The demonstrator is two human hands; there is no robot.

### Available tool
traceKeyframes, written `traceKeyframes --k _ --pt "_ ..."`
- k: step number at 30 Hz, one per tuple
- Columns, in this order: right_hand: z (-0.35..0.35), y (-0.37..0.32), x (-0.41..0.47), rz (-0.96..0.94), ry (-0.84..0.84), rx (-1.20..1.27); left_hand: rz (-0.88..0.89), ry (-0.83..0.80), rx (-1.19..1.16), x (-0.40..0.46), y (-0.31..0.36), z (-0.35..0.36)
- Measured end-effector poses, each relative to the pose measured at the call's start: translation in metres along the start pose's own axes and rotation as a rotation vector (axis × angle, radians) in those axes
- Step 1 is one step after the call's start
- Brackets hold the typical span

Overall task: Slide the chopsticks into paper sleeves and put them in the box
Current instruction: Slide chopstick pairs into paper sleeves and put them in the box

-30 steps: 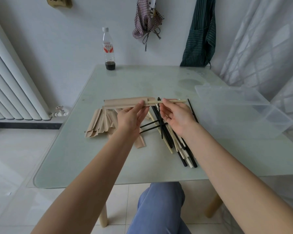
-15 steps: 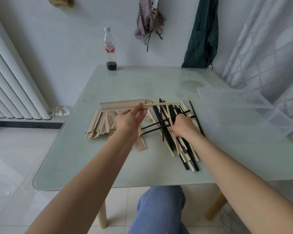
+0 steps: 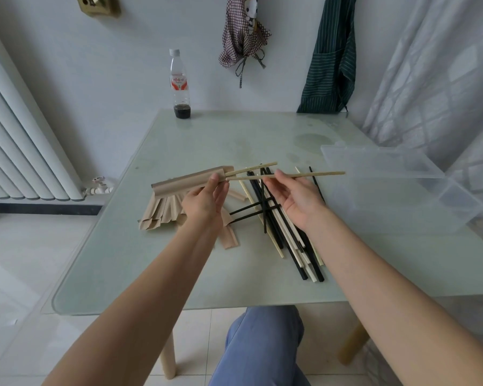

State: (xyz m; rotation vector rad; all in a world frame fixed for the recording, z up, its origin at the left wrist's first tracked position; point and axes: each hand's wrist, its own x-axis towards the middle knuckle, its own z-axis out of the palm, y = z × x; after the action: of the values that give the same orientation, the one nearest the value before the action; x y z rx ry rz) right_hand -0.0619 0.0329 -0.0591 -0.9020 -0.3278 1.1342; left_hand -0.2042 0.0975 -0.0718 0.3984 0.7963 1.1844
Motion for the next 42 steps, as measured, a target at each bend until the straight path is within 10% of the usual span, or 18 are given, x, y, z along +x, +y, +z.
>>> traceKeyframes --k 22,28,31,42 --pt "0.016 -0.005 -0.012 -0.164 0.181 -0.534 0.022 -0.117 0.06 -0.011 0.004 0.006" --pt "0.008 -0.012 -0.014 -0.92 0.171 -1.521 0.028 -0.102 0.082 -0.01 0.006 0.003" --pt "0.013 -0.019 -0.009 -0.851 0.0 -1.828 0.037 -0.134 0.116 -0.013 0.005 0.005" --pt "0.021 -0.027 -0.005 -0.581 -0.091 -1.567 0.063 -0.193 0.173 -0.018 0.006 0.009"
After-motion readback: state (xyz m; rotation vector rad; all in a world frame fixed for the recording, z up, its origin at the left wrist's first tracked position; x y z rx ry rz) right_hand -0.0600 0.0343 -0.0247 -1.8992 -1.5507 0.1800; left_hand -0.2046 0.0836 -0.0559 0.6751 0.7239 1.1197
